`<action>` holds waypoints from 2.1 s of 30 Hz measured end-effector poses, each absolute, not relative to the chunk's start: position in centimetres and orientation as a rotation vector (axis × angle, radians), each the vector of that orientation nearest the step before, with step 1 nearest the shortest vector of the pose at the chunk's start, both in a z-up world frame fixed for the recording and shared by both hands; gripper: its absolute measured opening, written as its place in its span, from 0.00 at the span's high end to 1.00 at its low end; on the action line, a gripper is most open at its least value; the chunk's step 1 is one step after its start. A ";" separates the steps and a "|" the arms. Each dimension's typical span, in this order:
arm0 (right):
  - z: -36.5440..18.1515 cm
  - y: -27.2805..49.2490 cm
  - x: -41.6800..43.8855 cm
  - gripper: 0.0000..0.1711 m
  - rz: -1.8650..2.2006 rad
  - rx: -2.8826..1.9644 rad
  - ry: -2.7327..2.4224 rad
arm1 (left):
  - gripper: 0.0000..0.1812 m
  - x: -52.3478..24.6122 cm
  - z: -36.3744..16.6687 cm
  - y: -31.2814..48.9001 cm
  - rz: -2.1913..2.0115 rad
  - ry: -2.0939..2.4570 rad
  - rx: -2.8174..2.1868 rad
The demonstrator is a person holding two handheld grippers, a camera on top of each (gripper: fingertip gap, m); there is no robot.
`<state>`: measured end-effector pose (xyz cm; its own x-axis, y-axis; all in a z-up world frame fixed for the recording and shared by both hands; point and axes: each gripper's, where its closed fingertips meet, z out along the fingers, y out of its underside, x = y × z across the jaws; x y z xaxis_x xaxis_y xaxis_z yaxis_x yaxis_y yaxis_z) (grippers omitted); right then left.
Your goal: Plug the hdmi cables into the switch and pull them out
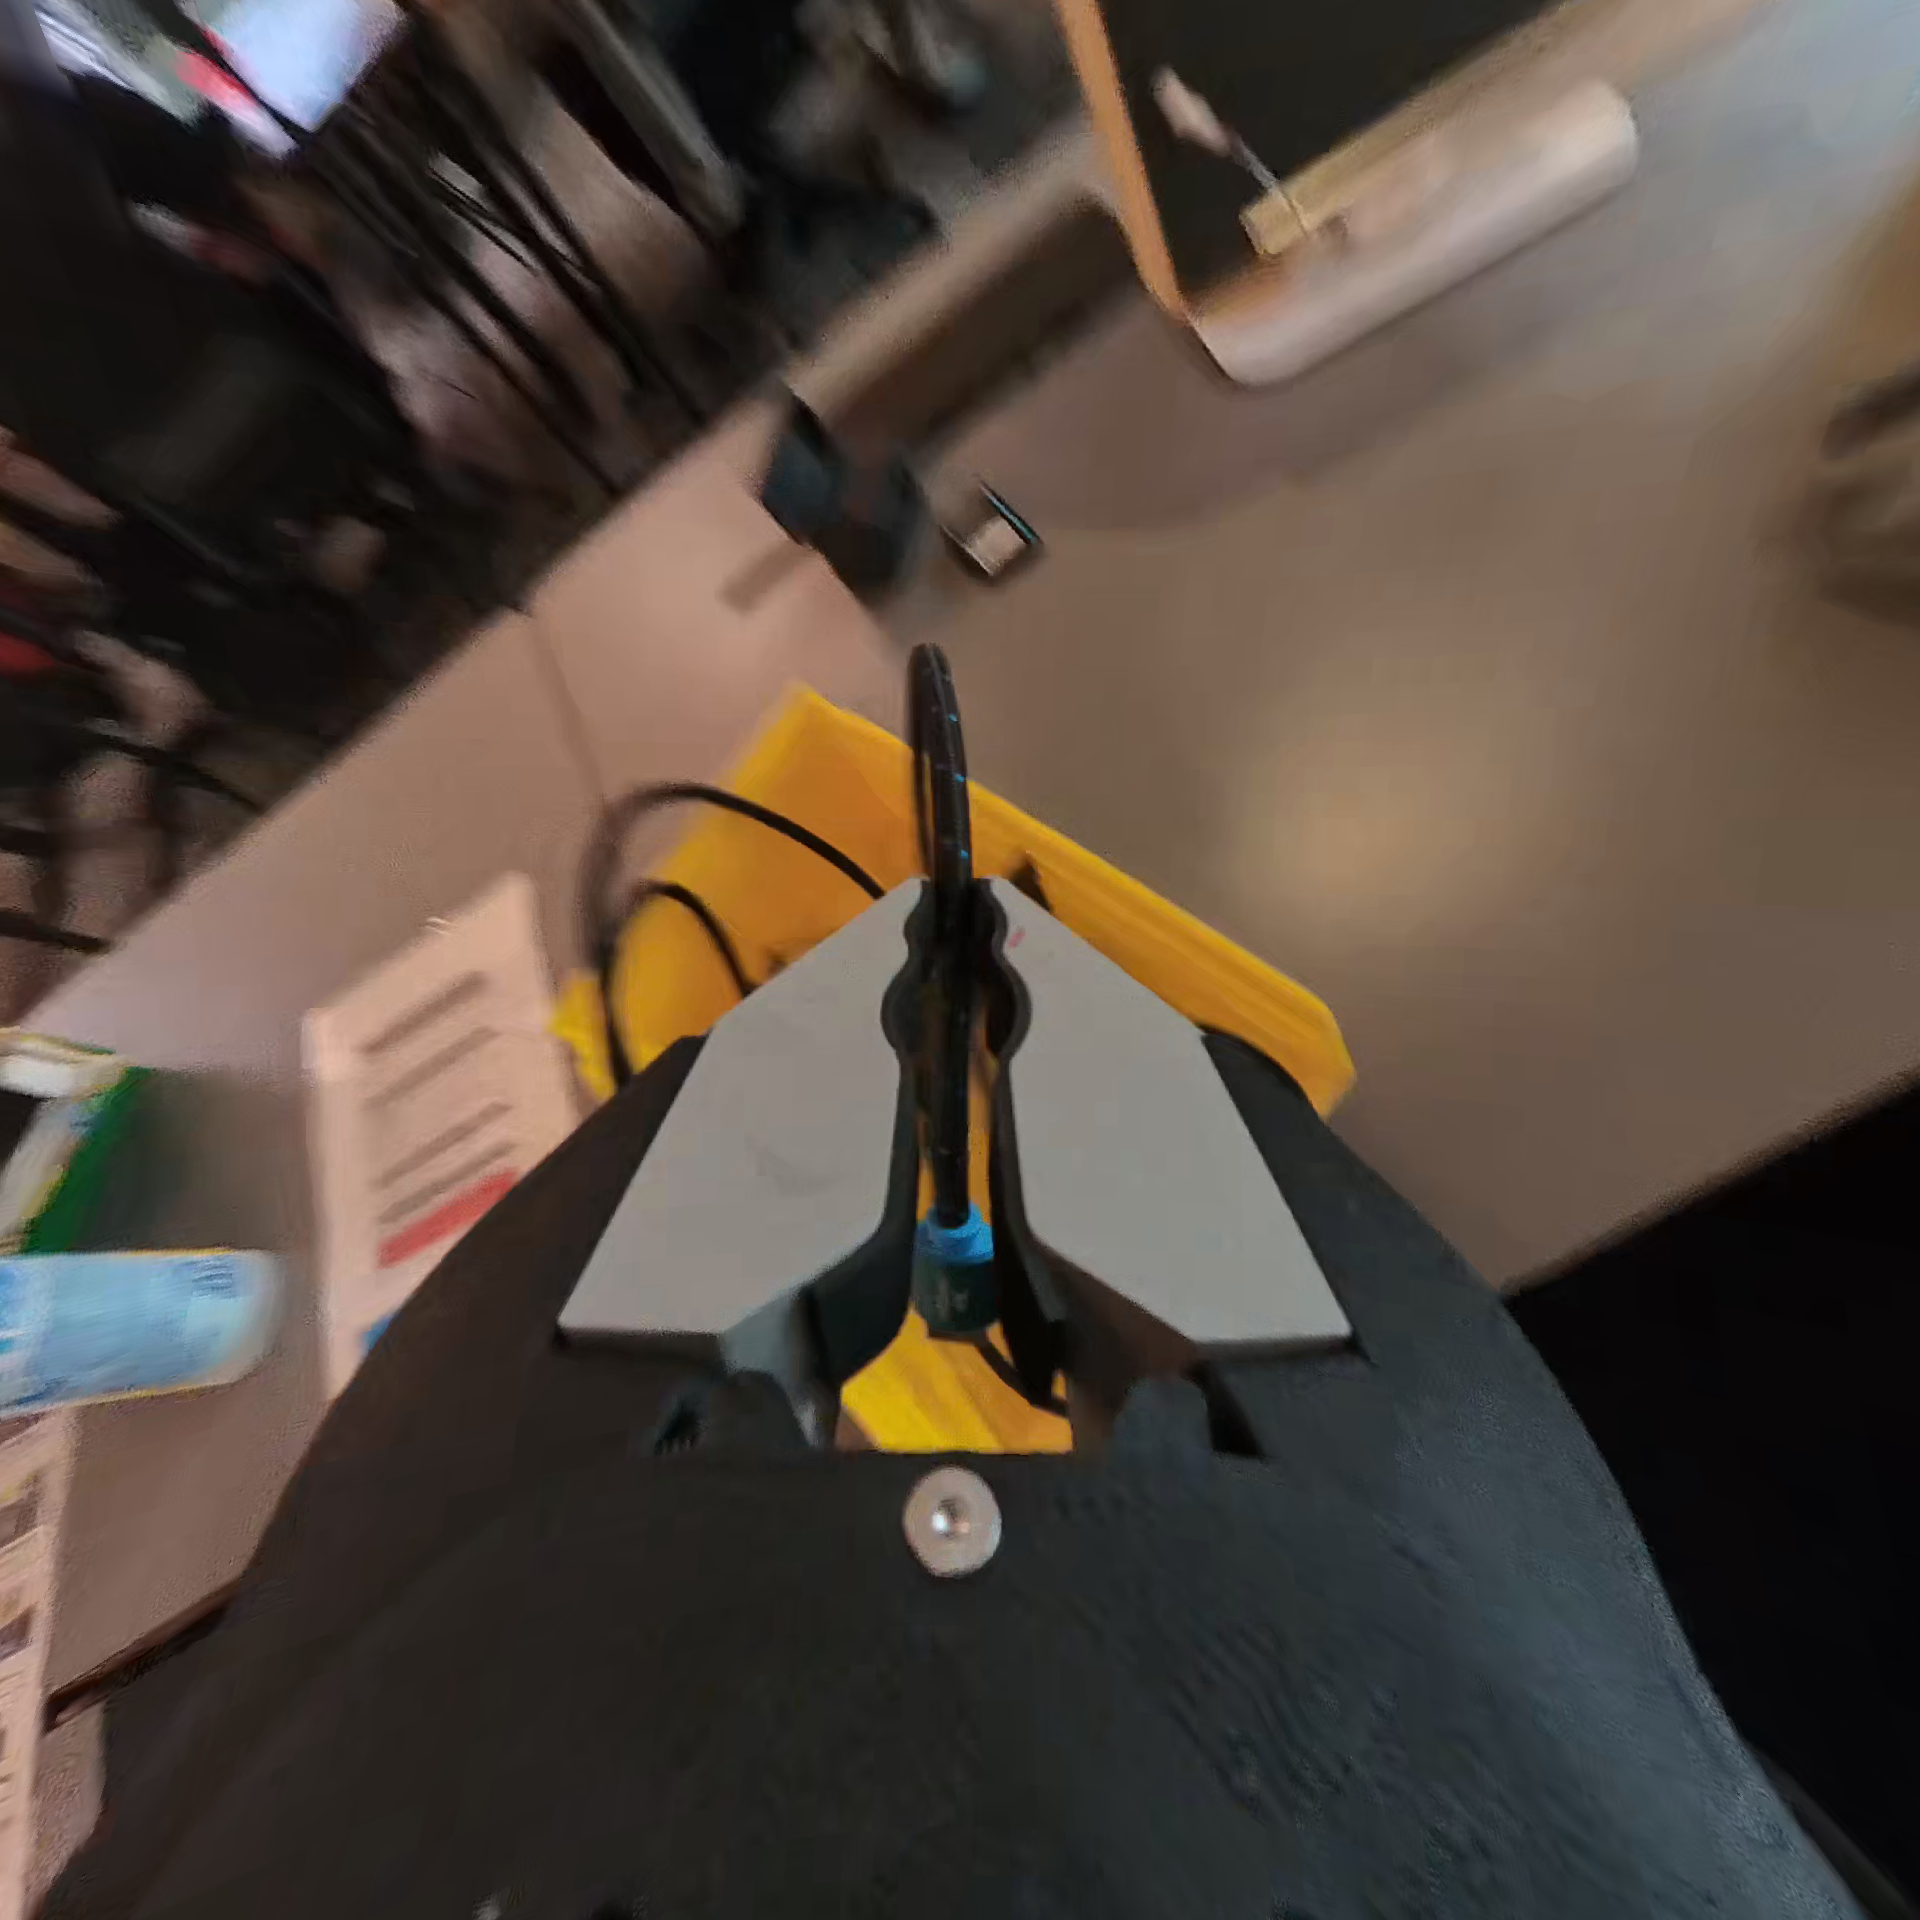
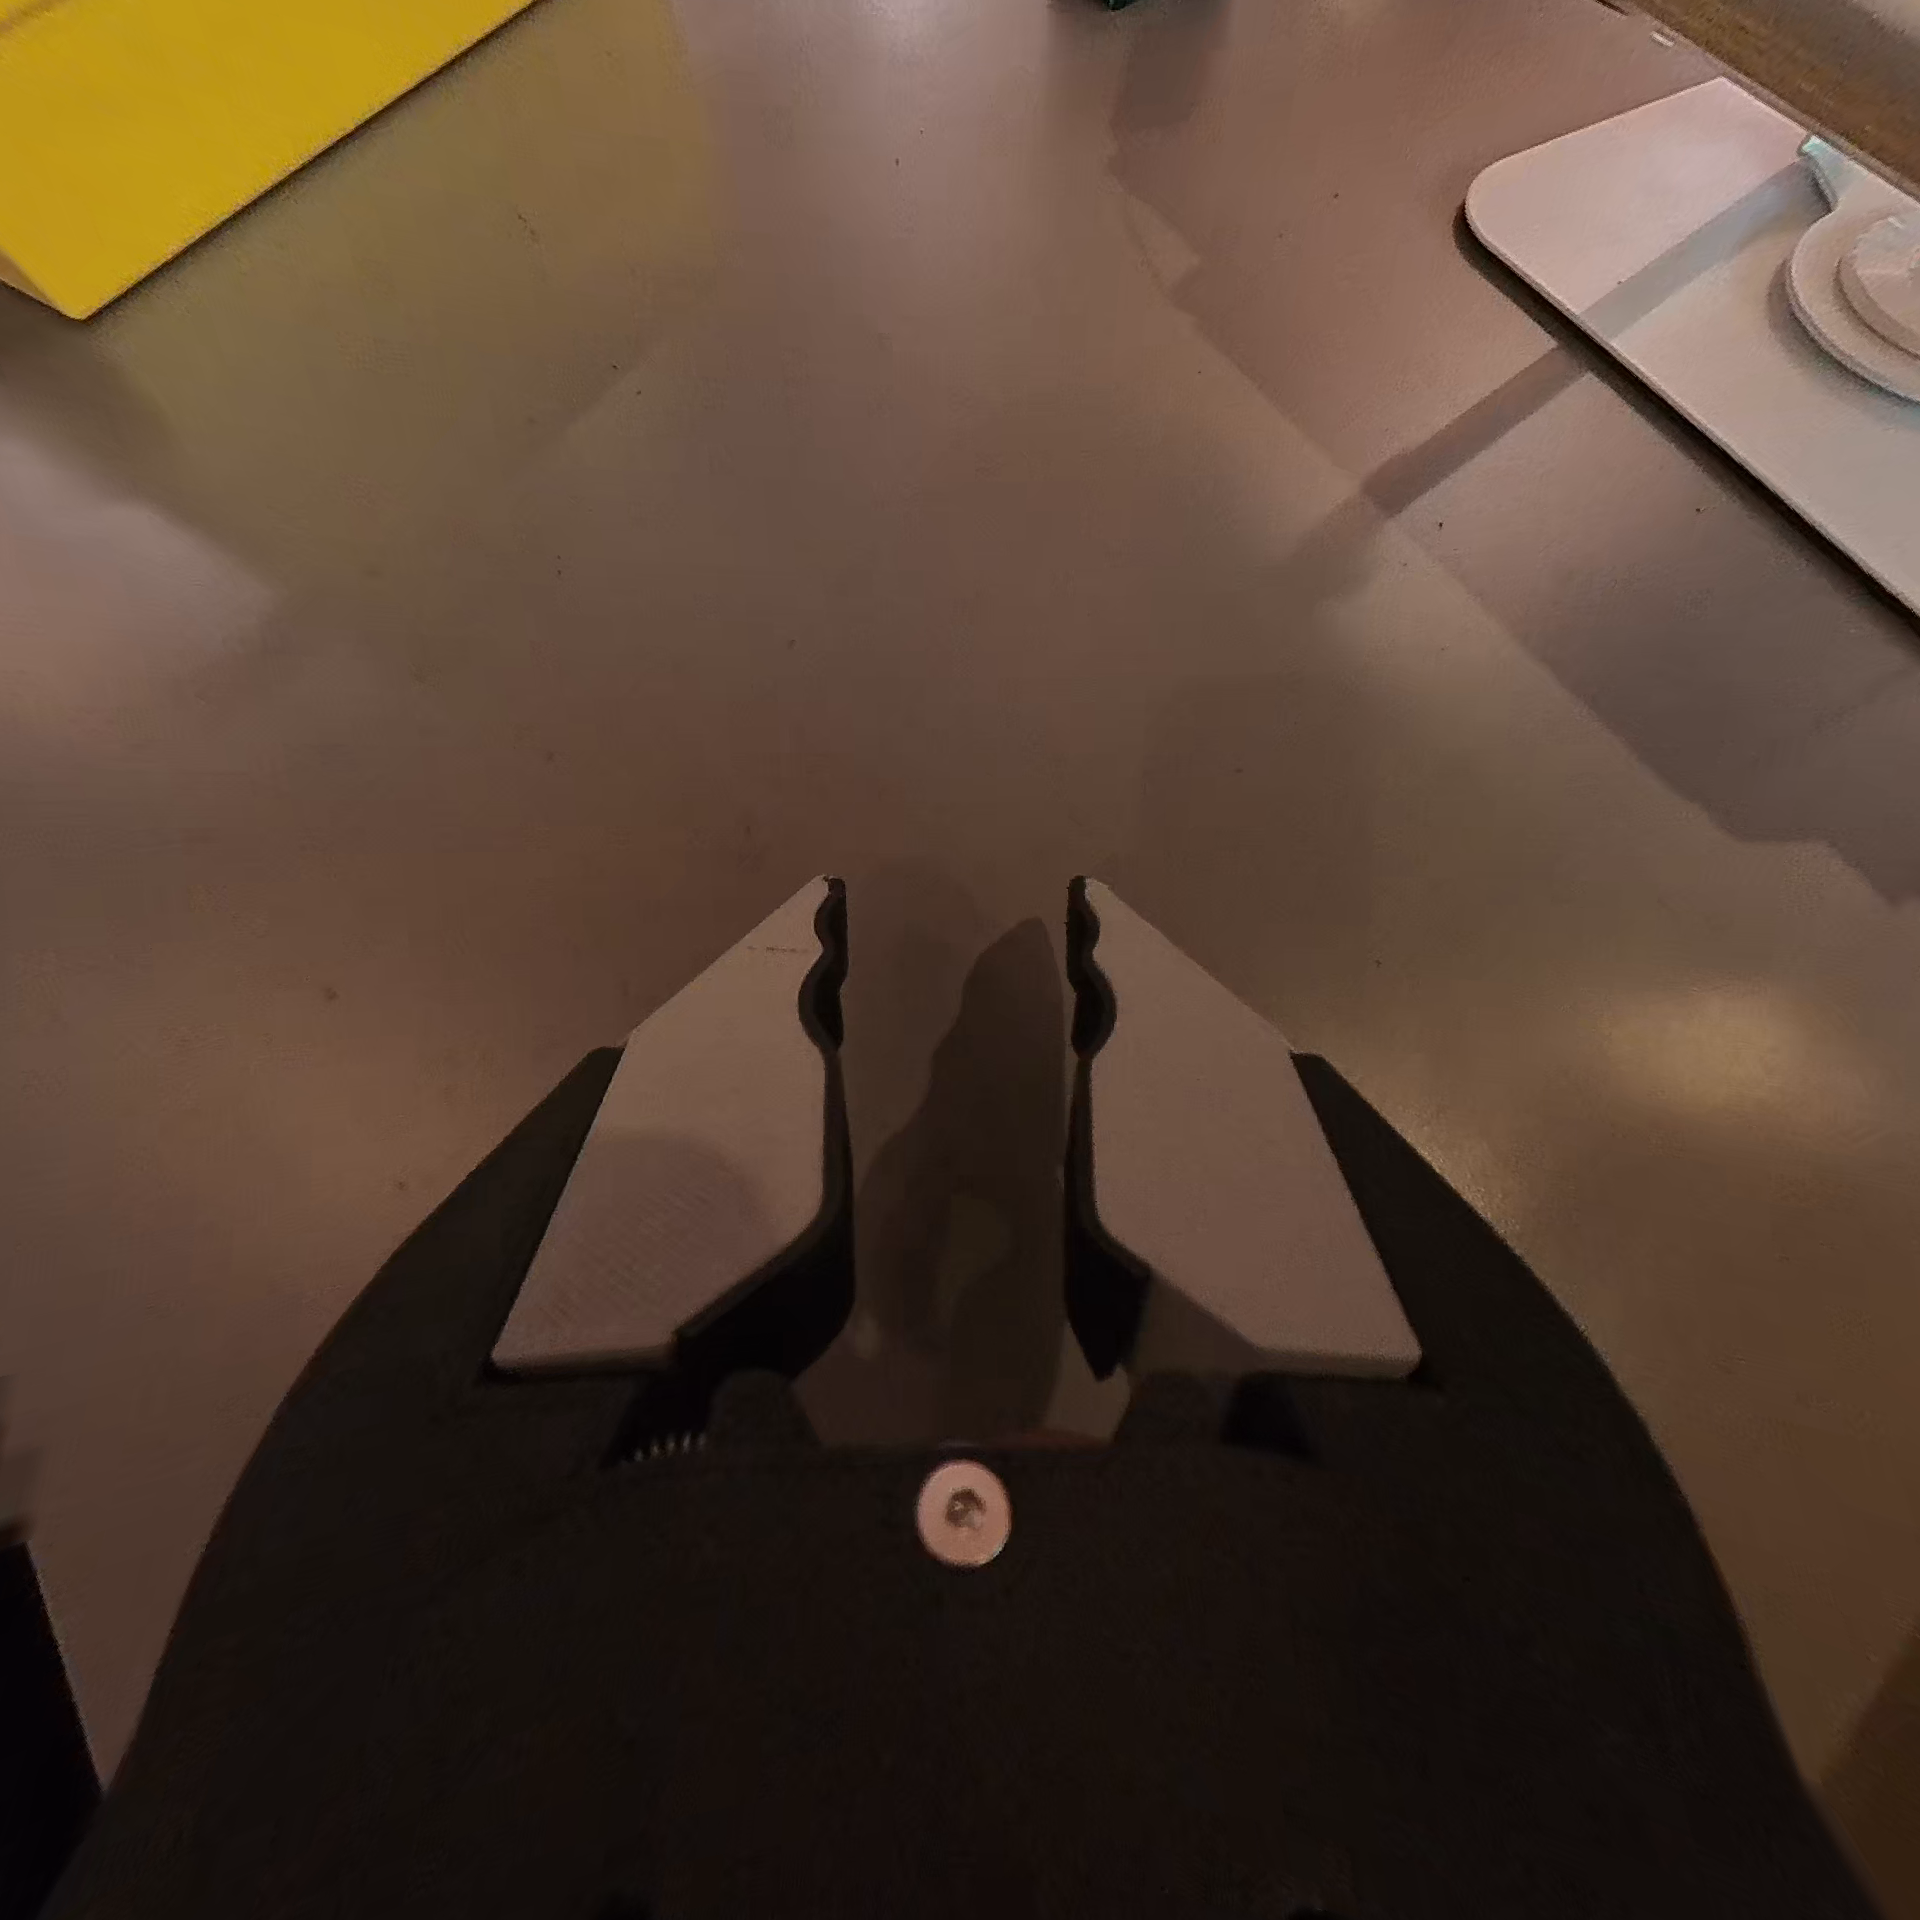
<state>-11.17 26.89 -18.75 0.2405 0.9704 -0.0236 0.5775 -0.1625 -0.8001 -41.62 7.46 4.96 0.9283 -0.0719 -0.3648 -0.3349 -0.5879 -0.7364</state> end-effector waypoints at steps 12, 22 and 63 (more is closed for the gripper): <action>-18.6 27.0 -11.2 0.77 0.731 -1.831 -1.406 | 0.98 -33.4 21.1 10.1 0.190 0.372 -1.734; -17.0 28.1 -10.4 0.77 0.835 -1.825 -1.259 | 0.94 -23.5 7.2 16.5 -0.089 0.582 -2.051; -17.9 28.6 -10.1 0.78 0.740 -1.863 -1.280 | 0.97 -49.6 22.5 13.0 0.991 0.085 -1.980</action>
<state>-10.11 28.63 -17.94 0.3345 0.9412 -0.0474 0.5109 -0.2233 -0.8301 -49.61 12.98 22.55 0.6772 0.3024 -0.6708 -0.4127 -0.5986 -0.6866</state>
